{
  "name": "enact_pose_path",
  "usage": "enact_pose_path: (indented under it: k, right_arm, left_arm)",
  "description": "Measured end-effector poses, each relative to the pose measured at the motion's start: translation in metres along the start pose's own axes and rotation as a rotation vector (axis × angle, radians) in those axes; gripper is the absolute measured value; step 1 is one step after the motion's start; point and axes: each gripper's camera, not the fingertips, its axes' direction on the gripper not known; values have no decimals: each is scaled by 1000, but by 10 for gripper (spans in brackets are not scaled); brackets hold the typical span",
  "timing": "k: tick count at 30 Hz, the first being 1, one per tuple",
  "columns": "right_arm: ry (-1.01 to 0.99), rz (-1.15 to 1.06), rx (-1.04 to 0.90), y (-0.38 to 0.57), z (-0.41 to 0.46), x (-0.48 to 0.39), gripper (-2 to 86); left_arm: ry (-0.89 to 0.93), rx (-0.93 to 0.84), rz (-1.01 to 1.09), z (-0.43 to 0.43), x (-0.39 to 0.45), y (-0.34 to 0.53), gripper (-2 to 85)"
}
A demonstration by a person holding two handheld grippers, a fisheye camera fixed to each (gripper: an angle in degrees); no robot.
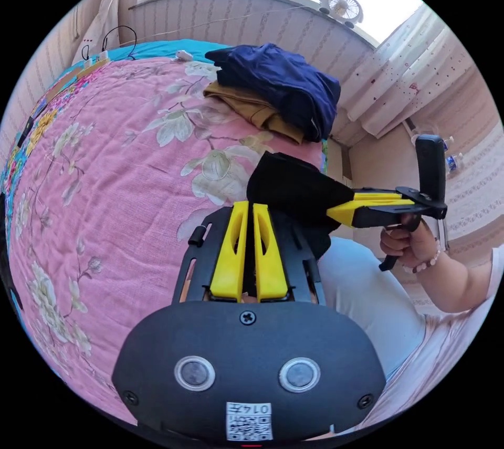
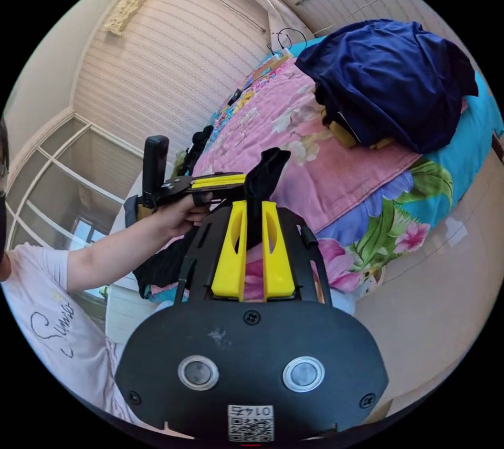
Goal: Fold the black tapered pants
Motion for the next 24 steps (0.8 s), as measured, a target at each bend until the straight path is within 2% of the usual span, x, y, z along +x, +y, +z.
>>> enact_pose_path:
  k: [5, 11, 17, 24]
  right_arm:
    - [-180, -176, -34, 9, 2, -73, 39]
    - [-362, -387, -168, 23, 64, -195, 40]
    - [-478, -539, -393, 54, 183, -330, 42]
    - [-432, -729, -619, 118, 348, -489, 47]
  left_arm:
    - [25, 238, -110, -100, -3, 74, -8]
    - [-149, 441, -240, -219, -3, 202, -10]
    - [-317, 560, -471, -306, -25, 353, -9]
    - [-437, 631, -767, -377, -73, 539, -9]
